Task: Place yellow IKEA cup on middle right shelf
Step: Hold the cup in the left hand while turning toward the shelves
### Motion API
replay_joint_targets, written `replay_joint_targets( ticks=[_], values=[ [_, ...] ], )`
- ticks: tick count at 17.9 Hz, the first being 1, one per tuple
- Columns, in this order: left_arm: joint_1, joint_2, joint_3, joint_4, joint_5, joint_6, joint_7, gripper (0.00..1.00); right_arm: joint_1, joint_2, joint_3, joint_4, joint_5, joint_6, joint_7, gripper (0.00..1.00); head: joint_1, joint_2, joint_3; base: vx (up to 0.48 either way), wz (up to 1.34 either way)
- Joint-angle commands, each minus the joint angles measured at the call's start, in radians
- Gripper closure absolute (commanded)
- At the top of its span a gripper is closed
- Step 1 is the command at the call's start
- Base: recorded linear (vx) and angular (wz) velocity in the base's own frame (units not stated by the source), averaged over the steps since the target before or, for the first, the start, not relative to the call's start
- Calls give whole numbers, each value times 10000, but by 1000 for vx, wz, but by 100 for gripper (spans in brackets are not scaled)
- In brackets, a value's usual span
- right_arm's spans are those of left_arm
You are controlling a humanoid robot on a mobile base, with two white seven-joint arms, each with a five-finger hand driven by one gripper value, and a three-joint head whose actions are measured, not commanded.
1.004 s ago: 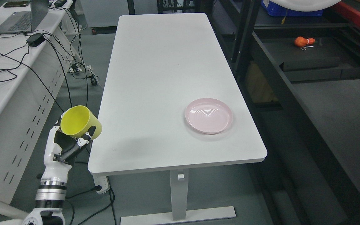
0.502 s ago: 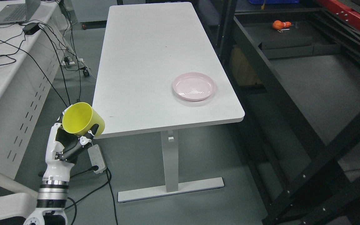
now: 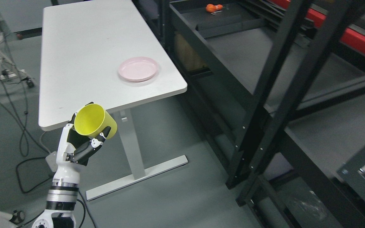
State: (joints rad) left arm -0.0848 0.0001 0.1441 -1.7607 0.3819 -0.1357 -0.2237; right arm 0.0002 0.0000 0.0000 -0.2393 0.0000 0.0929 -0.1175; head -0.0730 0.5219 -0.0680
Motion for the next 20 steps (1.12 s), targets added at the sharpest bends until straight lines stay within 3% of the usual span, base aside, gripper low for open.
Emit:
replay_joint_targets(
  ticks=[1, 11, 20],
  values=[
    [5, 173, -796, -80, 0, -85, 13, 100, 136, -175, 169, 0, -245, 7, 9, 1, 0, 0, 0, -287, -871],
    [35, 173, -2083, -65, 0, -116, 74, 99, 136, -175, 169, 0, -245, 7, 9, 1, 0, 0, 0, -200, -891],
    [-72, 173, -3280, -80, 0, -162, 59, 99, 136, -175, 169, 0, -245, 7, 9, 1, 0, -1, 0, -52, -735]
  ],
)
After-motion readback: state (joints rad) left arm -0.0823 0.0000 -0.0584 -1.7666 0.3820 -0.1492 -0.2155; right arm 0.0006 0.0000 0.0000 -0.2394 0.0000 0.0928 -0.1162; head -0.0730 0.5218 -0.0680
